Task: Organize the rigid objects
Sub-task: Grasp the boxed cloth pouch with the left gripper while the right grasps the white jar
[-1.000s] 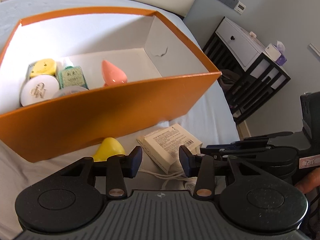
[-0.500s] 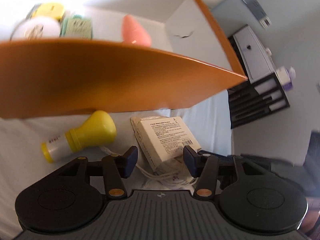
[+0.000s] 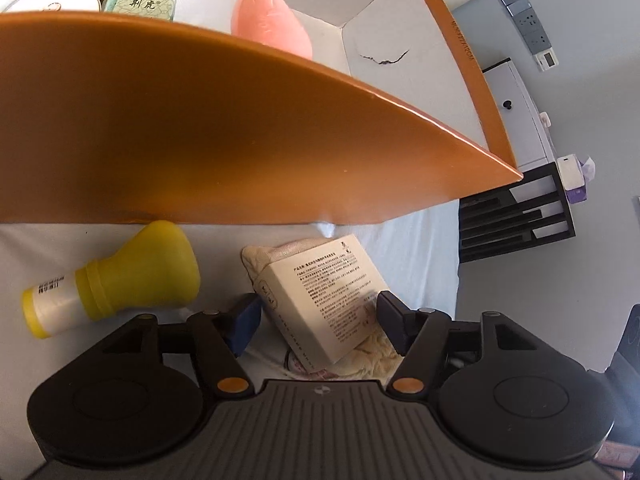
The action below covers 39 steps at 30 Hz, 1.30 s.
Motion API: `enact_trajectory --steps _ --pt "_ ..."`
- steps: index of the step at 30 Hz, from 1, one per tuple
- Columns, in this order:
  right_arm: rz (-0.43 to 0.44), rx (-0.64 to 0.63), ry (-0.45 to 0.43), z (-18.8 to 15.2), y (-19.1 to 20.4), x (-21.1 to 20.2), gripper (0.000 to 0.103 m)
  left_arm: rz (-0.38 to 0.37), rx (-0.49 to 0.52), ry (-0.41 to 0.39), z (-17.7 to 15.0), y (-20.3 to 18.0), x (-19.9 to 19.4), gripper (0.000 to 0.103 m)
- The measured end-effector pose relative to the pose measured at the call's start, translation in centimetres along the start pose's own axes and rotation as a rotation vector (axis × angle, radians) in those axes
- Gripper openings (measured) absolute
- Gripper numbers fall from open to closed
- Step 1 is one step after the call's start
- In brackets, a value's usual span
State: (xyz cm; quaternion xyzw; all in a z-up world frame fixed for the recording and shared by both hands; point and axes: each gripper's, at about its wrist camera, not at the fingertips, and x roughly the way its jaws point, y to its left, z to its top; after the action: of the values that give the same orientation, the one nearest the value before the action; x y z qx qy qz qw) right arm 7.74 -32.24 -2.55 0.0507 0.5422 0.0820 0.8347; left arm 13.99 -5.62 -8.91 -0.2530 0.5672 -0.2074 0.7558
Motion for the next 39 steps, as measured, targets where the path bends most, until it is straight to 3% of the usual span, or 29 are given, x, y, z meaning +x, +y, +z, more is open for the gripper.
enact_trajectory --steps 5,8,13,16,21,24,29,30,31,32,35,37,39 --pt "0.035 -0.014 0.01 0.0 -0.2 0.2 0.001 0.013 0.004 -0.018 -0.1 -0.1 -0.3 0.067" --pt "0.11 -0.01 0.029 0.0 -0.5 0.3 0.001 0.05 0.03 -0.078 -0.2 -0.5 -1.4 0.055" --pt "0.134 -0.056 0.032 -0.3 0.0 0.4 0.001 0.063 0.058 -0.134 -0.9 -0.8 -3.0 0.046" --pt "0.19 -0.103 0.047 -0.6 0.5 0.6 0.001 0.099 0.067 -0.185 -2.0 -0.9 -4.8 0.041" --pt "0.242 -0.165 0.108 -1.5 2.7 1.9 0.002 0.109 0.011 -0.256 -5.0 0.1 -7.4 0.034" --pt "0.249 -0.207 0.095 -1.7 3.9 2.2 0.002 0.119 -0.013 -0.279 -6.5 0.9 -7.9 0.033" --pt "0.283 -0.127 0.053 -1.8 2.5 1.6 0.005 0.121 -0.089 -0.285 -6.4 2.0 -8.4 0.031" --pt "0.281 -0.099 0.021 -2.0 1.9 1.0 0.011 0.142 -0.082 -0.29 -6.3 1.9 -8.4 0.025" --pt "0.275 -0.078 -0.006 -2.2 1.5 0.5 0.015 0.158 -0.067 -0.294 -6.1 1.7 -8.3 0.008" --pt "0.264 -0.063 -0.024 -2.3 1.3 0.2 0.016 0.149 -0.055 -0.293 -6.0 1.7 -8.2 0.004" --pt "0.215 -0.085 -0.013 -2.5 1.8 0.5 0.016 0.076 -0.03 -0.257 -5.6 1.6 -7.4 0.004" --pt "0.197 -0.14 0.019 -2.6 2.9 1.2 0.015 0.109 -0.018 -0.24 -5.5 1.3 -6.7 0.007" --pt "0.177 -0.181 0.041 -2.3 3.9 1.7 0.016 0.187 -0.014 -0.246 -5.4 1.1 -6.6 0.019"
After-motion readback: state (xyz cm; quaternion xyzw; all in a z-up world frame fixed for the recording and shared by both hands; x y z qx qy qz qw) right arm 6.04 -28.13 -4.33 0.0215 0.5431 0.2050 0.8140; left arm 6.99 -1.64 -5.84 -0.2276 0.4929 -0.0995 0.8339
